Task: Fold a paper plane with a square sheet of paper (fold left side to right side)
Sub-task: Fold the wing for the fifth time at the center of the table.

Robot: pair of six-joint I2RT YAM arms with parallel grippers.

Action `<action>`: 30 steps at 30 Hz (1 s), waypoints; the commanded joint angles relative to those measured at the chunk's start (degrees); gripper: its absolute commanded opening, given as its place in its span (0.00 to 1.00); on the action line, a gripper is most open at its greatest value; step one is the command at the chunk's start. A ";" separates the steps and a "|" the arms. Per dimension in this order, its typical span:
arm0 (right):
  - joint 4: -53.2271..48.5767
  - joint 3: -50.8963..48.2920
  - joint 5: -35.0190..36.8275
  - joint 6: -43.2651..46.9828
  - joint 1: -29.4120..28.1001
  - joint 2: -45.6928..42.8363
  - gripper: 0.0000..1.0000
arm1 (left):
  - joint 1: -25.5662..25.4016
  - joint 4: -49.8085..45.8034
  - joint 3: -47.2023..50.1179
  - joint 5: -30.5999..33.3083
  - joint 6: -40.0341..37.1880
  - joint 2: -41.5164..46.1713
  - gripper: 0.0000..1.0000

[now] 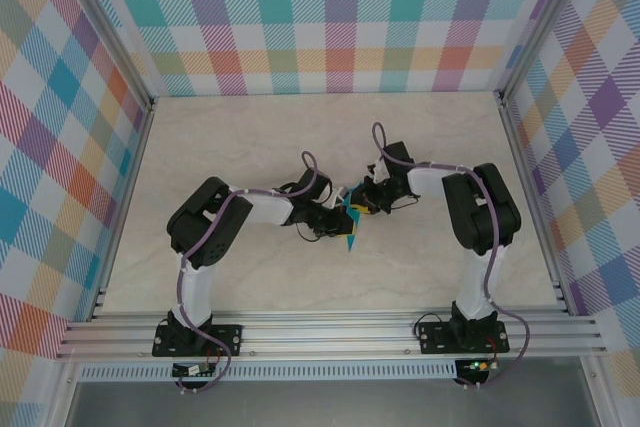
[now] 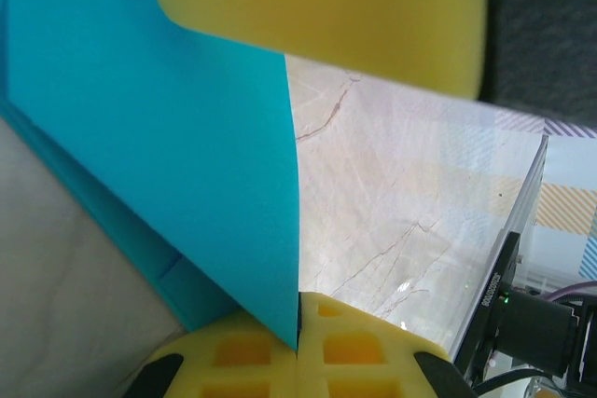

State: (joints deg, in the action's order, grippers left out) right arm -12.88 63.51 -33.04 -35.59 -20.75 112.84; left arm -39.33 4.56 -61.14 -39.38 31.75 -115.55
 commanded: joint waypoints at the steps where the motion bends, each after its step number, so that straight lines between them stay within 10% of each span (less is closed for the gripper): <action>1: -6.29 1.94 4.80 0.34 -0.34 2.56 0.18 | -0.48 -10.17 3.92 5.45 -0.72 -1.67 0.00; 15: -10.37 3.04 7.64 1.23 -0.35 4.06 0.18 | -0.39 -18.26 4.24 6.12 -2.57 11.65 0.27; 30: -10.93 3.38 8.27 1.78 -0.34 3.77 0.18 | -2.67 -15.17 -2.10 -0.99 -2.37 10.96 0.28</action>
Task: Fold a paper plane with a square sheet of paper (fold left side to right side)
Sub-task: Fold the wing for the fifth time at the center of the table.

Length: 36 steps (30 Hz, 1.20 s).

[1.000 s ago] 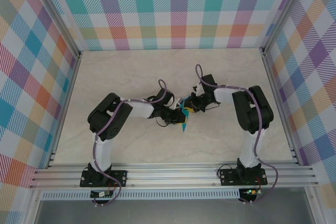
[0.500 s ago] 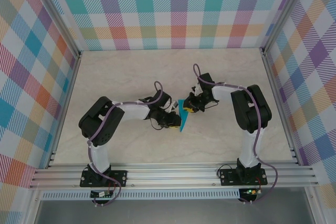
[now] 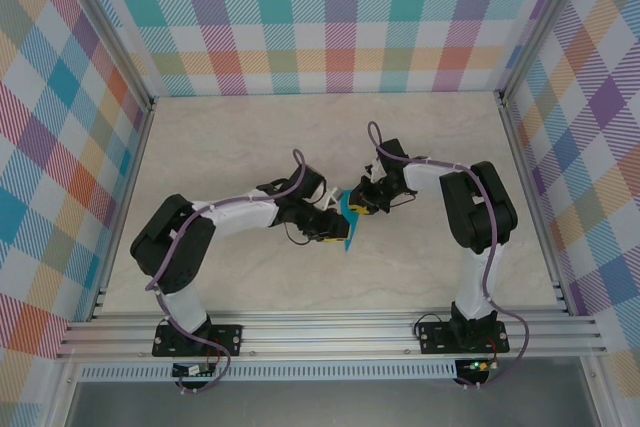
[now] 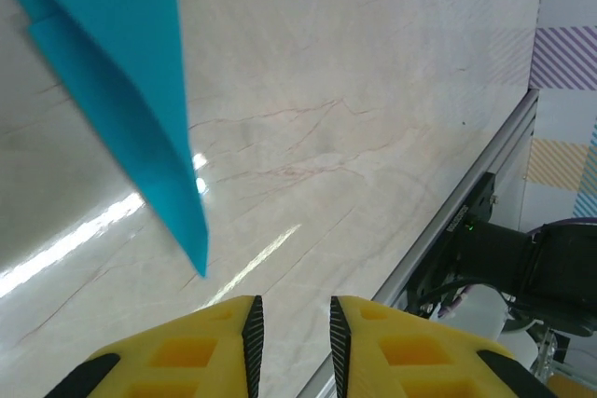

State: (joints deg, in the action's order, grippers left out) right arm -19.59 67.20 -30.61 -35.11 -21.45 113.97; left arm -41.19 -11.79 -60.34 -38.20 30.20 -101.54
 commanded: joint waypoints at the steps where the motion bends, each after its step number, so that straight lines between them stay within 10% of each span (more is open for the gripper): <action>1: -4.22 -0.33 5.83 1.35 0.41 2.66 0.18 | -0.93 1.41 -3.71 -2.23 -0.85 -4.30 0.28; 36: -4.13 0.43 5.24 1.88 0.58 1.94 0.18 | -1.92 -0.49 -1.65 2.25 -2.42 -13.58 0.27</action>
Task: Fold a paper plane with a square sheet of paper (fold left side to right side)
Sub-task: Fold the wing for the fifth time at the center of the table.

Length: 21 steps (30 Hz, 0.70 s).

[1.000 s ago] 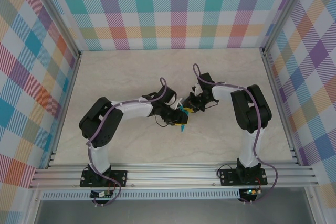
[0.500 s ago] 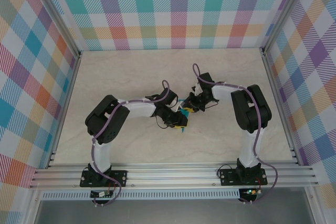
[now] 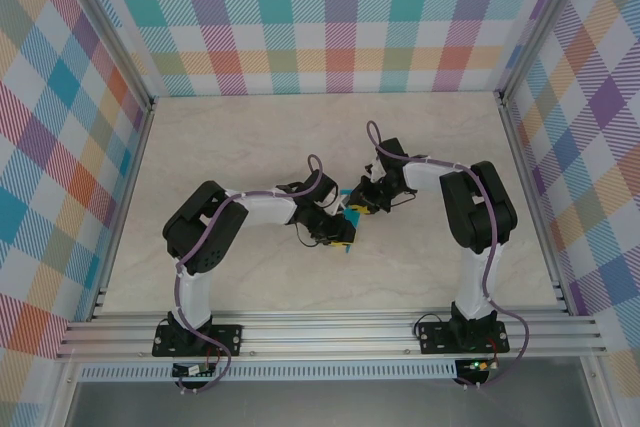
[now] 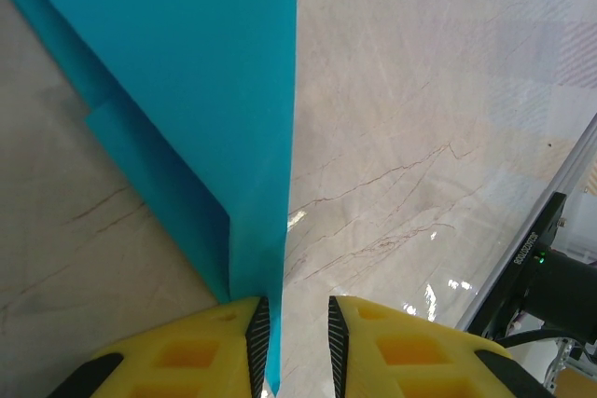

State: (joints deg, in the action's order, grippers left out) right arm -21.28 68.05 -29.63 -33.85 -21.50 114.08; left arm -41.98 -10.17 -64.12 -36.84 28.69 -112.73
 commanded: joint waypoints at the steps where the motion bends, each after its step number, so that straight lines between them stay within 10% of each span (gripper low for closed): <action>1: -1.54 -0.67 3.43 0.34 0.81 0.97 0.17 | -1.24 -2.29 2.30 1.14 -0.92 -2.56 0.26; 5: -0.73 -1.47 1.14 0.15 1.95 -2.22 0.00 | -1.44 -3.43 2.85 2.68 -1.02 -2.78 0.21; 21: 6.63 -15.25 -6.53 -5.08 -1.71 -11.51 0.00 | -1.68 -8.17 2.86 7.55 -0.60 -3.55 0.13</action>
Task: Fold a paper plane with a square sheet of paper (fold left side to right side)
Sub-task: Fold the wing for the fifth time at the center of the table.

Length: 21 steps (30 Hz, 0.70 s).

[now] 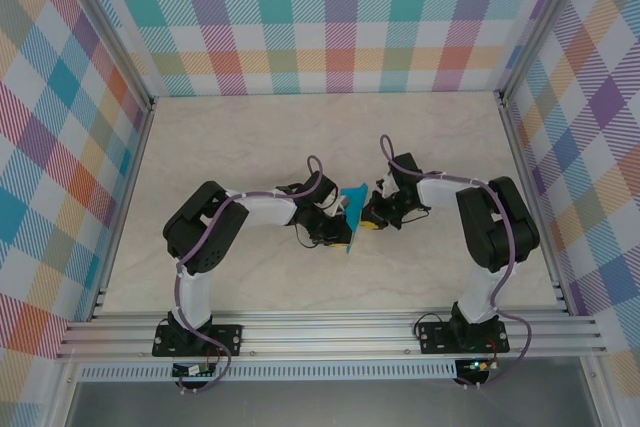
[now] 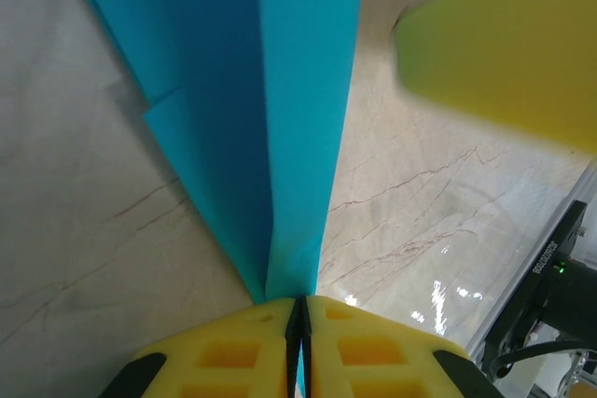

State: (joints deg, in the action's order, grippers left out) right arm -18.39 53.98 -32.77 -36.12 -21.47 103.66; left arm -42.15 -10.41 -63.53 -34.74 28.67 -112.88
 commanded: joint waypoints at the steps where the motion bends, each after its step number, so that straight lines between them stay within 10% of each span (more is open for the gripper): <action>1: 4.31 -1.40 -3.18 -3.55 -2.34 -0.98 0.00 | -1.55 -7.96 2.27 5.59 -0.55 -3.30 0.12; 21: 0.34 -1.62 6.84 -3.68 -5.13 -2.57 0.00 | -2.00 -8.94 1.56 6.31 -0.65 -3.46 0.12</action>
State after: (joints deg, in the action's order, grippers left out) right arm -13.54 51.70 -31.27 -41.47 -26.33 103.53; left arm -42.30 -10.90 -63.81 -34.24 28.69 -112.86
